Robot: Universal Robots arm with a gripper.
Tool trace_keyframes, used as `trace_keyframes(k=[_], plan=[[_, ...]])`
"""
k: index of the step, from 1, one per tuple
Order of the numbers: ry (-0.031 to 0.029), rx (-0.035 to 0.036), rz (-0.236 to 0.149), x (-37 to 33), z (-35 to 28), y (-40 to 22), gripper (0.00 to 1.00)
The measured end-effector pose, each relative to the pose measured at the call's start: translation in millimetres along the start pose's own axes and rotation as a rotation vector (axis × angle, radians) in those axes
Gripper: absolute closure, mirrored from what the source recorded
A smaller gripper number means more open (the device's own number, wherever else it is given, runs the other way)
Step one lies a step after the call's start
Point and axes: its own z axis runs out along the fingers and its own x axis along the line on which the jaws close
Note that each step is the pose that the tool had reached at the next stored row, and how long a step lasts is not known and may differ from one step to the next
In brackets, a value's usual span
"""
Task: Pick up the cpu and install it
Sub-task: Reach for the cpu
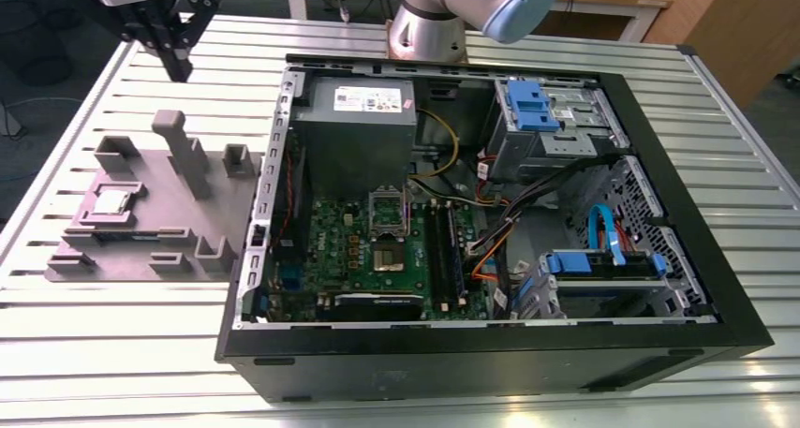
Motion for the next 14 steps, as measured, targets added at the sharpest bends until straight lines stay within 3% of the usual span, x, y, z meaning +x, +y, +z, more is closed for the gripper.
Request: trace_keyframes(k=[14], plan=[[0.0000, 0.0000, 0.000, 4.4, -0.1, -0.3, 0.89]])
